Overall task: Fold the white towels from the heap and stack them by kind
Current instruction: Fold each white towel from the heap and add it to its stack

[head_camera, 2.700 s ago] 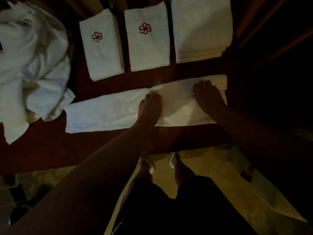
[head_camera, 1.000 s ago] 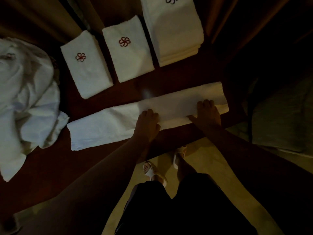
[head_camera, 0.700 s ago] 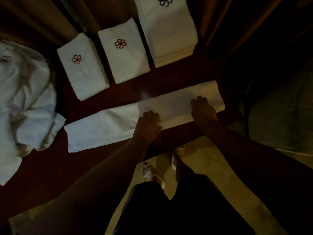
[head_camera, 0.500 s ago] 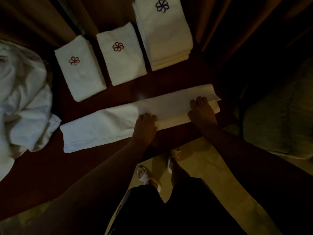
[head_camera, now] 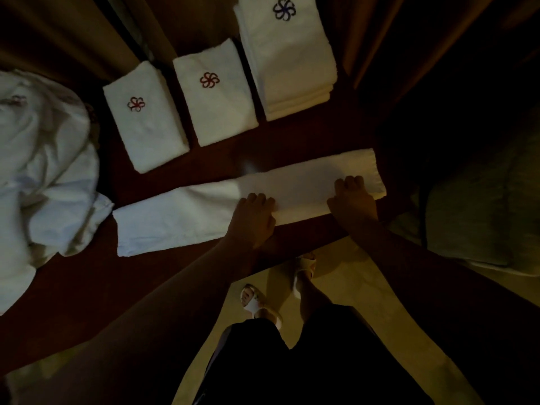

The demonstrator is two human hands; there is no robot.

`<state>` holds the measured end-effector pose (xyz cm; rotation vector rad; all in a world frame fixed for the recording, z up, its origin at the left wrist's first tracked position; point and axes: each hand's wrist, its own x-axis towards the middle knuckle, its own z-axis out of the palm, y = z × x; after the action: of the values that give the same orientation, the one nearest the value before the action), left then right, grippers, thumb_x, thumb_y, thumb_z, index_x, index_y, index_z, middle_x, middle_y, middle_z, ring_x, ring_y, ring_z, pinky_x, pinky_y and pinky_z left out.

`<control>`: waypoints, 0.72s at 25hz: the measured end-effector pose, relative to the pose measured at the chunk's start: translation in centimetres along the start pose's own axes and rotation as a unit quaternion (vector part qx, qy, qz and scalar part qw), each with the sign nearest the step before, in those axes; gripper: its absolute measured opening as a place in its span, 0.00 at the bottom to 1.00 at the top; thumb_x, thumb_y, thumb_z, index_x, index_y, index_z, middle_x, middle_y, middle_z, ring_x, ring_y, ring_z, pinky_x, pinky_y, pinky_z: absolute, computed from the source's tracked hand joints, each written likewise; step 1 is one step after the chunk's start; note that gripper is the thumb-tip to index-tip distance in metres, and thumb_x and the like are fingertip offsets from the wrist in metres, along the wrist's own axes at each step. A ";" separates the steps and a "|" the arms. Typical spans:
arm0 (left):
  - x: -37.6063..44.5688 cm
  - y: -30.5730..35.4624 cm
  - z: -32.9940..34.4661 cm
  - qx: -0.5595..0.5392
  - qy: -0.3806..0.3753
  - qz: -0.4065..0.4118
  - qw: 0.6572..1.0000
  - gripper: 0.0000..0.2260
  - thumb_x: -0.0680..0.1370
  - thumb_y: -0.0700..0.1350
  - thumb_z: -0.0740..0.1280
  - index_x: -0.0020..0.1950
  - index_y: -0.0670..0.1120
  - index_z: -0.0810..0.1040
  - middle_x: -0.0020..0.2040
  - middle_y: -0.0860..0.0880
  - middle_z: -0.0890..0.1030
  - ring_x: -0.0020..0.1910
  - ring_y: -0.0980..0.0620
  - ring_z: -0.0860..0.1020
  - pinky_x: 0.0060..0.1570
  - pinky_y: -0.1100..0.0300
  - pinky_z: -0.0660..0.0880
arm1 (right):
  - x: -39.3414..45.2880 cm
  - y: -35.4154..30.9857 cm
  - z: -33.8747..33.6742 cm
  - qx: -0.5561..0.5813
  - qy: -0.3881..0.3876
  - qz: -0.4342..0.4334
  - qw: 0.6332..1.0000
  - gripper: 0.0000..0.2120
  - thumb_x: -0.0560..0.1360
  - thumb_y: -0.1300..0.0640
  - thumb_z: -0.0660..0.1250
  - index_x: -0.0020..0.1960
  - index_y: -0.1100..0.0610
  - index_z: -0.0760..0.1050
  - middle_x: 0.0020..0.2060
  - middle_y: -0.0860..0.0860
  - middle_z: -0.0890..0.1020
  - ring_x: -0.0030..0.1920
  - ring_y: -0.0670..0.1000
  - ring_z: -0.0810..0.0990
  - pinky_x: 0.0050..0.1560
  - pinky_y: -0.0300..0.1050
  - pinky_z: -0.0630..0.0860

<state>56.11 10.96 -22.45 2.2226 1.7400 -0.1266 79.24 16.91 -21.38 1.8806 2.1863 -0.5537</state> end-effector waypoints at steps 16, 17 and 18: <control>-7.5 -9.9 0.3 -0.032 -0.024 -0.146 0.988 0.15 0.71 0.39 0.66 0.57 0.43 0.78 0.55 0.42 0.77 0.54 0.41 0.74 0.50 0.50 0.70 | -0.7 -12.7 3.1 -0.007 -0.022 -0.260 0.965 0.11 0.72 0.55 0.68 0.46 0.64 0.76 0.47 0.61 0.77 0.56 0.62 0.75 0.39 0.53 0.78; -8.6 -10.9 0.3 -0.033 -0.013 -0.161 0.986 0.15 0.72 0.38 0.66 0.58 0.43 0.78 0.55 0.42 0.77 0.54 0.41 0.74 0.50 0.51 0.70 | -0.9 -14.1 3.6 -0.013 -0.019 -0.278 0.960 0.11 0.70 0.56 0.70 0.44 0.64 0.76 0.45 0.61 0.77 0.54 0.63 0.76 0.37 0.52 0.78; -9.5 -11.9 0.3 -0.034 0.000 -0.177 0.984 0.15 0.72 0.38 0.66 0.58 0.43 0.78 0.54 0.42 0.76 0.53 0.41 0.73 0.49 0.51 0.70 | -1.0 -15.4 4.1 -0.018 -0.015 -0.295 0.955 0.10 0.69 0.57 0.70 0.44 0.63 0.76 0.44 0.61 0.78 0.52 0.63 0.77 0.36 0.52 0.77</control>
<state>42.28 4.57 -22.57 1.8470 2.0904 -0.1444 63.96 12.50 -22.44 1.1629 2.7073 -0.6195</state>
